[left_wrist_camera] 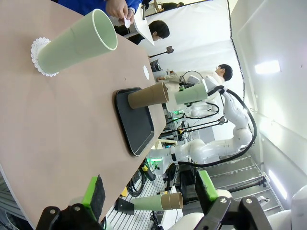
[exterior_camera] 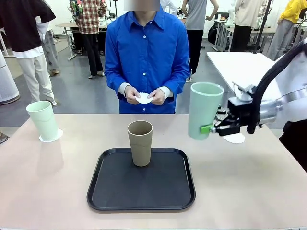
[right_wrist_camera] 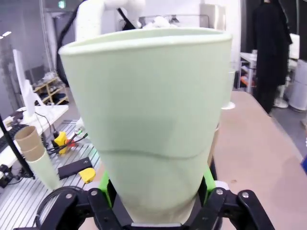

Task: Place coasters on the table and set cups on them.
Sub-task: Take one Reusable plastic cup from the Flat Tray and place it on a coaster set by the human.

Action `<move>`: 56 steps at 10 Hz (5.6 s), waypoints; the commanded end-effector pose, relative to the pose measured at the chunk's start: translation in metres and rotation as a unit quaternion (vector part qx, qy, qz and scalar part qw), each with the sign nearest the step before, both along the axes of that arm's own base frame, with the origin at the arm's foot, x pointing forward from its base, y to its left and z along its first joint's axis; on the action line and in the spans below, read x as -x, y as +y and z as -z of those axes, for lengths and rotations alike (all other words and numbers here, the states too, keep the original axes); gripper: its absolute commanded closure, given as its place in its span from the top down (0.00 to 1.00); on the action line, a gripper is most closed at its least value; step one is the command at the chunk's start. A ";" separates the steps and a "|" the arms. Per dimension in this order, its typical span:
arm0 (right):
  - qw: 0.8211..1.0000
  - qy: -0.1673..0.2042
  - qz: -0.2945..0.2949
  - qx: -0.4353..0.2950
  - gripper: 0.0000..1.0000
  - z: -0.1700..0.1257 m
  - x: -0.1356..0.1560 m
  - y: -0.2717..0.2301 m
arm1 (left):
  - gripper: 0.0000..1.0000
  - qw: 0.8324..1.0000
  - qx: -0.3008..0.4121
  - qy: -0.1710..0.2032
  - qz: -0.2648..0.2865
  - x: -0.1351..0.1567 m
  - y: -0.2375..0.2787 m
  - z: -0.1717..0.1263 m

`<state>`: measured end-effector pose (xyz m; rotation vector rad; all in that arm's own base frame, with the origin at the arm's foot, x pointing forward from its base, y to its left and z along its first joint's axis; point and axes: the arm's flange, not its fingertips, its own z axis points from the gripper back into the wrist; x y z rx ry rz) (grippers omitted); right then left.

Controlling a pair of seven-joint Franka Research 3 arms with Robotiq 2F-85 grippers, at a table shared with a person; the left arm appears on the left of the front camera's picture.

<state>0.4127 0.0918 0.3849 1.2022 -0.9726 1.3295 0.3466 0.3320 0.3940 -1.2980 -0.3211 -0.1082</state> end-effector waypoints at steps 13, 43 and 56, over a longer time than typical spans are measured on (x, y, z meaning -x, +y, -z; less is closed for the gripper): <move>0.981 0.040 0.188 0.029 0.81 0.007 -0.090 -0.154 | 1.00 1.000 0.000 -0.006 0.004 0.003 0.000 -0.001; 0.992 0.029 0.120 0.013 0.81 0.143 -0.174 -0.215 | 1.00 1.000 0.000 -0.006 0.004 0.003 0.000 -0.001; 0.994 0.014 0.102 0.019 0.81 0.164 -0.178 -0.211 | 1.00 1.000 0.000 -0.006 0.004 0.003 0.000 -0.001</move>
